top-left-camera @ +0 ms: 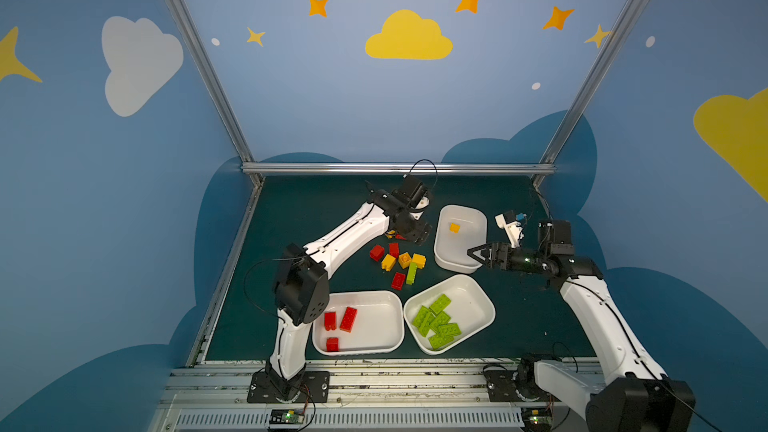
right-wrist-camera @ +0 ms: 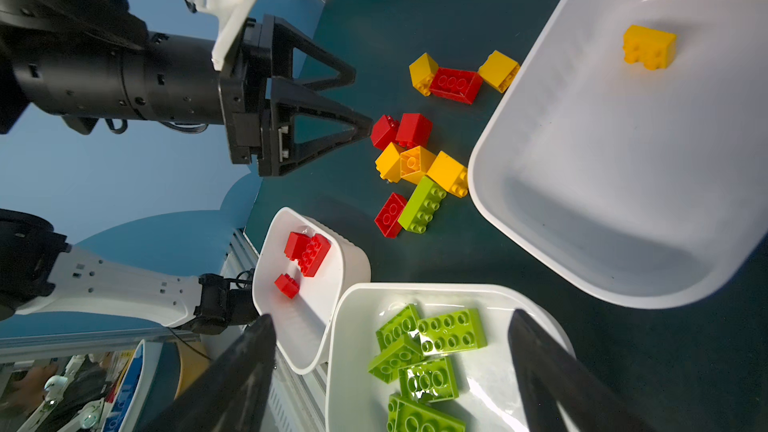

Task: Sort the legos into containers by color
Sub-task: 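Return the left gripper to the pile and grasp a red brick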

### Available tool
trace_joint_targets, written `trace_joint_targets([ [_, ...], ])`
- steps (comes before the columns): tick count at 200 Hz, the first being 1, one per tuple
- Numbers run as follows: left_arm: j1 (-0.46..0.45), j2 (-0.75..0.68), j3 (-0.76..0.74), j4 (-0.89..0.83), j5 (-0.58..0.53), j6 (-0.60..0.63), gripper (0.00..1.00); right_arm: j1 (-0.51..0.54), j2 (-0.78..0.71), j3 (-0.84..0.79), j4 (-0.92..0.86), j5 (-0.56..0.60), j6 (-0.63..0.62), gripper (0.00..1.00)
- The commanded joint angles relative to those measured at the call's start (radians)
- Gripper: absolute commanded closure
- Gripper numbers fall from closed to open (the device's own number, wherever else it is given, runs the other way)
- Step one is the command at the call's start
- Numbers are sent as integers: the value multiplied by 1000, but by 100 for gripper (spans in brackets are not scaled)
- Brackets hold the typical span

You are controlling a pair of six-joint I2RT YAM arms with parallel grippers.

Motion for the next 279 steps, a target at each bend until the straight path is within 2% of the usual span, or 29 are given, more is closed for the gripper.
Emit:
trace_joint_targets([
  [1, 66, -67, -142, 2, 0, 63, 21, 27, 8, 7, -2, -12, 7, 14],
  [17, 106, -108, -234, 44, -12, 78, 22, 48, 16, 3, 6, -6, 13, 14],
  [44, 171, -102, -298, 74, 46, 96, 26, 80, 31, 1, 25, 2, 21, 14],
  [89, 189, -18, -290, 104, 31, 132, 27, 98, 42, -2, 30, 9, 25, 14],
  [118, 196, 31, -275, 126, 2, 141, 31, 98, 39, -6, 27, 16, 23, 14],
  [183, 199, 110, -262, 156, 34, 123, 52, 97, 53, -2, 27, 18, 20, 14],
  [220, 201, 89, -265, 157, 37, 110, 73, 98, 56, 5, 23, 20, 17, 14],
  [279, 197, -11, -228, -1, 9, 44, 73, 98, 73, 10, 36, 10, 16, 14],
])
